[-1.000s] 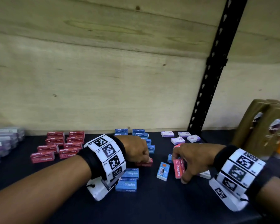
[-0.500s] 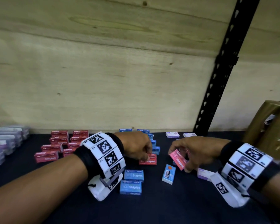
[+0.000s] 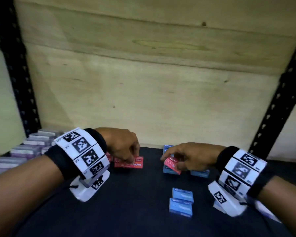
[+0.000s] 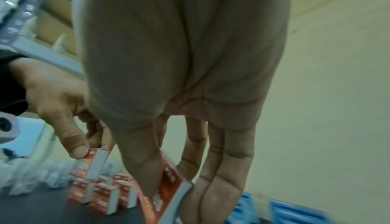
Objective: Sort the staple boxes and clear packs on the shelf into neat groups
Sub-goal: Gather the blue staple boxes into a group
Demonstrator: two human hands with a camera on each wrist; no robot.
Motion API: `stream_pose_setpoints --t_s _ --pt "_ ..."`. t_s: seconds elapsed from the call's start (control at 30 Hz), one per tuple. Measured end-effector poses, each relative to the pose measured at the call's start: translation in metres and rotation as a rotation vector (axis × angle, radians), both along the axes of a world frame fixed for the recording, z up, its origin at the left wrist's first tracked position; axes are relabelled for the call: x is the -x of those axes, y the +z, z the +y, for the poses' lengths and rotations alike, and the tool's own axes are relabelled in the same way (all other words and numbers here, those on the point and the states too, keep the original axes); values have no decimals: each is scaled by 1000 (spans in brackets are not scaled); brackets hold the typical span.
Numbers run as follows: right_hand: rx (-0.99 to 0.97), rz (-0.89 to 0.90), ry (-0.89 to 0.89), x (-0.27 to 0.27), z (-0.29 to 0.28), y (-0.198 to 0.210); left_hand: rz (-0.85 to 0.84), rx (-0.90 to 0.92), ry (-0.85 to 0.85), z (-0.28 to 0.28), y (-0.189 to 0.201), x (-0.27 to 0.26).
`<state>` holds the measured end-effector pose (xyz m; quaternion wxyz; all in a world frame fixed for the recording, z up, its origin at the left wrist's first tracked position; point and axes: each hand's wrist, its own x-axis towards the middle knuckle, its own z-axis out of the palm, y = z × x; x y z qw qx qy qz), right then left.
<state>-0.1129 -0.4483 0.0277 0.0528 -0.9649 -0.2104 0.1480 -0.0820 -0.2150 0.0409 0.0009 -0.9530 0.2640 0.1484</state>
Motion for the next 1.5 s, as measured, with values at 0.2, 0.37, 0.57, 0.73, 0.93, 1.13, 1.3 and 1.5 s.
stream_pose_setpoints --t_s 0.2,0.37,0.57,0.73,0.93,1.13,1.3,1.5 --pt "88 -34 107 -18 79 -16 64 -80 172 60 -18 3" --pt "163 -60 161 -25 123 -26 108 -91 226 82 -32 1" --pt "238 -98 126 -31 145 -35 109 -80 227 92 -40 -3" --pt "245 -94 107 -34 146 -39 69 -51 218 88 -46 -3" --pt "142 -67 106 -31 127 -27 -5 -94 229 80 -34 5" --pt "125 -70 -27 -25 70 -9 -85 -36 75 33 -17 21" --pt "130 -36 -137 -5 7 -6 24 20 -107 -28 -31 34" --pt "47 83 -200 21 -42 -21 68 -11 -201 -71 -48 44"
